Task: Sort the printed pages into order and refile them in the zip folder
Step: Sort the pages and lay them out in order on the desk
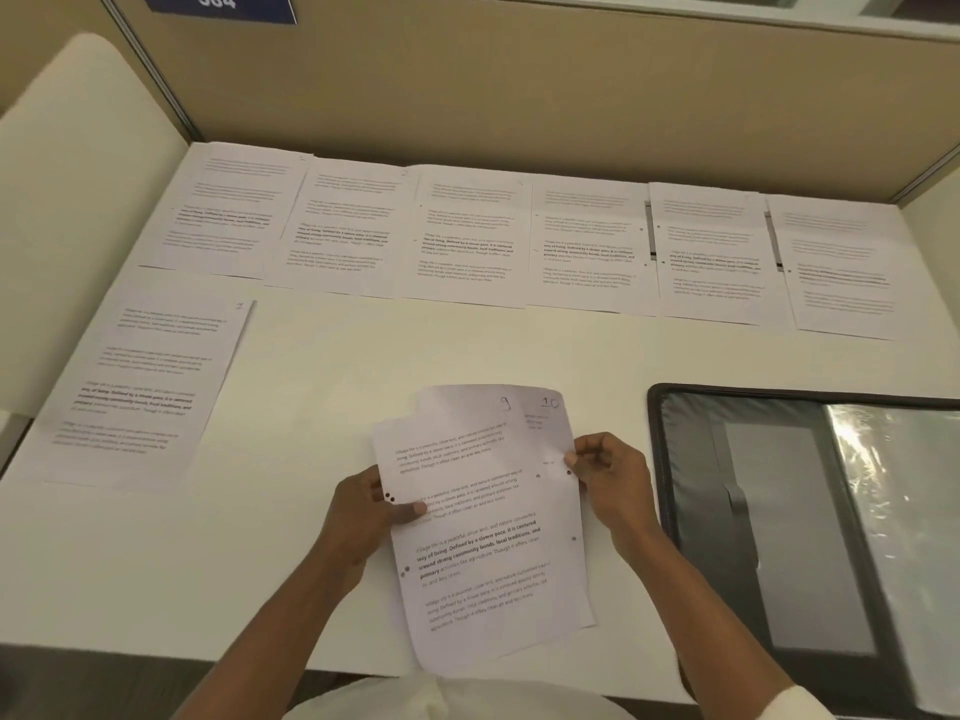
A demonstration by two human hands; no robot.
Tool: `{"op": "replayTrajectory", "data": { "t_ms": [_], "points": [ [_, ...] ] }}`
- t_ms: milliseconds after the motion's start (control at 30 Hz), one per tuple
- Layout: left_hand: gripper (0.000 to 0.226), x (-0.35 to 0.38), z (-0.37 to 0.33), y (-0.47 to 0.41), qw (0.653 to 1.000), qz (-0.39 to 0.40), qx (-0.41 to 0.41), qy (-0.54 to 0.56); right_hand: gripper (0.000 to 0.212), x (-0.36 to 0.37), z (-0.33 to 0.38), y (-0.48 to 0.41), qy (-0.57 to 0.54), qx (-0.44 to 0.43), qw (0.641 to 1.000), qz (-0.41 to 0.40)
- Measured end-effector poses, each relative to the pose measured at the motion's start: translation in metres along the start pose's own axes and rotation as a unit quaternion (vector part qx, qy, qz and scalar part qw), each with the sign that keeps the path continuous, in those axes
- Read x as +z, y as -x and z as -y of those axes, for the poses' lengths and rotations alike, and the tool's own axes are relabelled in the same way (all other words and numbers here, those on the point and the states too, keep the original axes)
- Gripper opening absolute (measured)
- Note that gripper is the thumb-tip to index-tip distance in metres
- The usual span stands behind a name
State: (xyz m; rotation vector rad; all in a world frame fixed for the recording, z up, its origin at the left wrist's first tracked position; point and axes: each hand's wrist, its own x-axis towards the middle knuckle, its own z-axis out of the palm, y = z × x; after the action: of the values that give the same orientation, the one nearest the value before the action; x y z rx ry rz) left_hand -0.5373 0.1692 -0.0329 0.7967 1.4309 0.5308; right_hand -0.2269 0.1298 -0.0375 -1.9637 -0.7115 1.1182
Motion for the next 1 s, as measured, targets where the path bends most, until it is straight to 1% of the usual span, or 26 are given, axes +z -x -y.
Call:
{"op": "replayTrajectory", "data": {
  "t_ms": [100, 300, 433, 500, 567, 633, 667, 733, 800, 867, 933, 1000],
  "points": [
    [0.050, -0.003, -0.002, 0.001, 1.000, -0.002, 0.008, 0.021, 0.009, 0.003, 0.003, 0.006, -0.012, -0.009, 0.999, 0.036],
    [0.045, -0.005, -0.009, 0.003, 0.996, -0.036, 0.030, 0.077, 0.004, 0.022, 0.006, 0.028, -0.089, -0.007, 0.992, 0.090],
    [0.046, -0.012, -0.011, 0.003, 0.992, -0.044, 0.025, 0.119, 0.022, 0.033, 0.012, 0.040, -0.128, 0.016, 0.988, 0.084],
    [0.046, -0.018, -0.011, 0.001, 0.992, -0.044, 0.022, 0.113, 0.024, 0.035, 0.012, 0.039, -0.110, 0.026, 0.992, 0.050],
    [0.046, -0.023, -0.010, 0.001, 0.994, -0.043, 0.031, 0.092, 0.014, 0.036, 0.008, 0.035, -0.056, 0.011, 0.998, -0.014],
    [0.043, -0.026, -0.010, 0.002, 0.996, -0.050, 0.045, 0.066, 0.003, 0.037, 0.003, 0.029, 0.060, -0.033, 0.993, -0.095],
    [0.041, -0.028, -0.010, 0.002, 0.996, -0.057, 0.052, 0.051, 0.008, 0.038, 0.003, 0.027, 0.119, -0.051, 0.983, -0.129],
    [0.038, -0.031, -0.009, 0.002, 0.995, -0.070, 0.062, 0.019, 0.029, 0.038, 0.002, 0.024, 0.199, -0.057, 0.966, -0.157],
    [0.037, -0.034, -0.006, 0.002, 0.995, -0.085, 0.061, -0.002, 0.056, 0.038, 0.006, 0.022, 0.257, -0.038, 0.954, -0.148],
    [0.036, -0.037, -0.004, 0.002, 0.994, -0.098, 0.054, -0.011, 0.081, 0.040, 0.011, 0.022, 0.314, -0.019, 0.941, -0.121],
    [0.036, -0.039, -0.004, 0.002, 0.993, -0.103, 0.051, -0.018, 0.094, 0.045, 0.018, 0.023, 0.379, -0.013, 0.920, -0.101],
    [0.036, -0.041, -0.004, 0.003, 0.992, -0.111, 0.049, -0.034, 0.095, 0.051, 0.024, 0.025, 0.436, -0.014, 0.895, -0.092]
  ]
}}
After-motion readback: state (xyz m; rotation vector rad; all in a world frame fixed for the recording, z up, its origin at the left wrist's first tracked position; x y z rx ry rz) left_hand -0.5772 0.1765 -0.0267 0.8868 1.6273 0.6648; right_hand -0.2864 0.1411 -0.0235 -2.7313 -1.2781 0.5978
